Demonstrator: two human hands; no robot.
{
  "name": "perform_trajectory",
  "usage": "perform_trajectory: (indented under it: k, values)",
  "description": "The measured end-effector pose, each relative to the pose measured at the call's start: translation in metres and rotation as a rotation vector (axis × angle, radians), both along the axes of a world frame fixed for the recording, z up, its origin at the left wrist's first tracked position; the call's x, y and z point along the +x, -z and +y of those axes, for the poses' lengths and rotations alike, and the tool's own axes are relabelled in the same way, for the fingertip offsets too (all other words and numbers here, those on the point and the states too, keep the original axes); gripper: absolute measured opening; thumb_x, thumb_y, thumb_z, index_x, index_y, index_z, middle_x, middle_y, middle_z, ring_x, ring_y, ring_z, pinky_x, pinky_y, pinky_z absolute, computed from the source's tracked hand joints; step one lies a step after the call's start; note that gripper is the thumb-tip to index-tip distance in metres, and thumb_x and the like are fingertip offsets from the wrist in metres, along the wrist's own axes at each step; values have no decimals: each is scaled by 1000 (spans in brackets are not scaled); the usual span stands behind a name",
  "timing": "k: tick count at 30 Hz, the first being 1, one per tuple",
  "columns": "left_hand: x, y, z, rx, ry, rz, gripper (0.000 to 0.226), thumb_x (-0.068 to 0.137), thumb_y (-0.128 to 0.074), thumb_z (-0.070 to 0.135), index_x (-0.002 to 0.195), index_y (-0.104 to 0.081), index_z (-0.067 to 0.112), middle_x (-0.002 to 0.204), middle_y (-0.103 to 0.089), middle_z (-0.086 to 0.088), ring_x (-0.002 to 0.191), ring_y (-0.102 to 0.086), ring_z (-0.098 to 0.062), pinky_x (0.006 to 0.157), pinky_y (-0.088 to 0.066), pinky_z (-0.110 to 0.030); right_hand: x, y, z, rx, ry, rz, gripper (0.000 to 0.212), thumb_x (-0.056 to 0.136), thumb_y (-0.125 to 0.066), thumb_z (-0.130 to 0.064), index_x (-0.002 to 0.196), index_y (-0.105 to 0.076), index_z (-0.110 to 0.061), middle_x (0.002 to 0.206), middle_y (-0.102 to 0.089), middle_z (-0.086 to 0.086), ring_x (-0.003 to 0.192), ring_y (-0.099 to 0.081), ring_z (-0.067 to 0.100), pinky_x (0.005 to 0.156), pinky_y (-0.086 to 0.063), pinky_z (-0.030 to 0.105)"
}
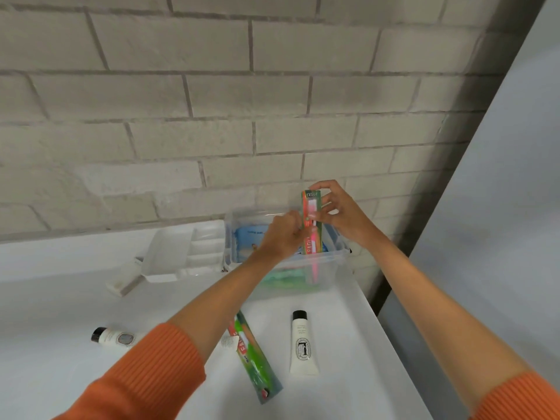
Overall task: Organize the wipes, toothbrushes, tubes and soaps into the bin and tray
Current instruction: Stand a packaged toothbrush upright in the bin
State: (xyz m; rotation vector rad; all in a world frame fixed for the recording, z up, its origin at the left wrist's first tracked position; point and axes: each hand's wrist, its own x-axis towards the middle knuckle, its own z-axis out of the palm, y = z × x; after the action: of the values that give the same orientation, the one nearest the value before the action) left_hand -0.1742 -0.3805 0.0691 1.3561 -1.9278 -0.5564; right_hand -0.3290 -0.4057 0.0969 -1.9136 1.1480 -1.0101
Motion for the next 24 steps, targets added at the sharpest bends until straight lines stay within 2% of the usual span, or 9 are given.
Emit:
perform_trajectory:
  k: [3,5,7,8,10,13,16,20,24]
  values:
    - [-3,0,1,59,24,27,100,53,-25,91,68,-58,-2,62,-63,-11,64,-64,-27,55,-44,-17,-5,6,0,3,18,15,47,77,-74,-17,115,-49,-29,104,-63,9,91,-61,33,83,-51,41]
    - [-7,-1,0,104,11,6,73,70,-47,74,66,-56,1,70,-67,-21,70,-68,-33,63,-50,-36,-7,8,-1,14,30,15,47,78,-73,-17,115,-48,-30,99,-63,9,89,-61,31,82,-51,41]
    - [-10,-1,-1,126,-25,2,41,86,-59,41,65,-54,6,68,-63,-19,68,-64,-30,56,-45,-30,-8,8,-3,13,30,33,46,79,-73,-17,116,-47,-28,103,-63,13,88,-61,31,82,-52,41]
    - [-11,-2,0,123,-35,7,36,88,-60,32,65,-55,6,67,-61,-18,66,-62,-27,54,-41,-26,-8,7,-3,8,26,42,46,79,-73,-16,115,-47,-27,105,-62,15,88,-61,30,82,-52,41]
    - [-15,-1,1,136,-40,30,30,88,-60,26,68,-61,4,67,-62,-19,66,-62,-27,57,-44,-29,-8,5,-2,-1,14,68,45,79,-72,-16,114,-47,-28,109,-62,13,89,-61,28,82,-53,38]
    - [-19,2,4,162,-36,18,28,90,-58,23,74,-66,1,68,-62,-15,65,-60,-24,67,-51,-35,-8,5,-1,-16,-4,119,44,80,-71,-16,114,-46,-27,112,-62,9,93,-61,28,82,-52,35]
    - [-19,3,2,161,-37,16,31,90,-58,25,65,-60,8,69,-63,-14,66,-61,-24,69,-50,-33,-8,11,-2,-22,12,123,46,81,-70,-15,118,-46,-28,115,-60,9,93,-62,26,85,-54,38]
    - [-18,0,3,173,-39,38,43,89,-58,31,77,-64,-10,76,-64,-21,73,-63,-29,74,-51,-41,-10,14,-5,-20,66,103,49,83,-68,-15,124,-43,-23,117,-60,8,86,-60,11,76,-51,20]
    - [-19,0,3,183,-50,44,47,88,-57,37,86,-65,-9,89,-70,-26,82,-66,-34,78,-52,-44,-12,18,-6,1,102,103,51,84,-67,-18,128,-40,-23,114,-59,4,83,-58,3,69,-47,11]
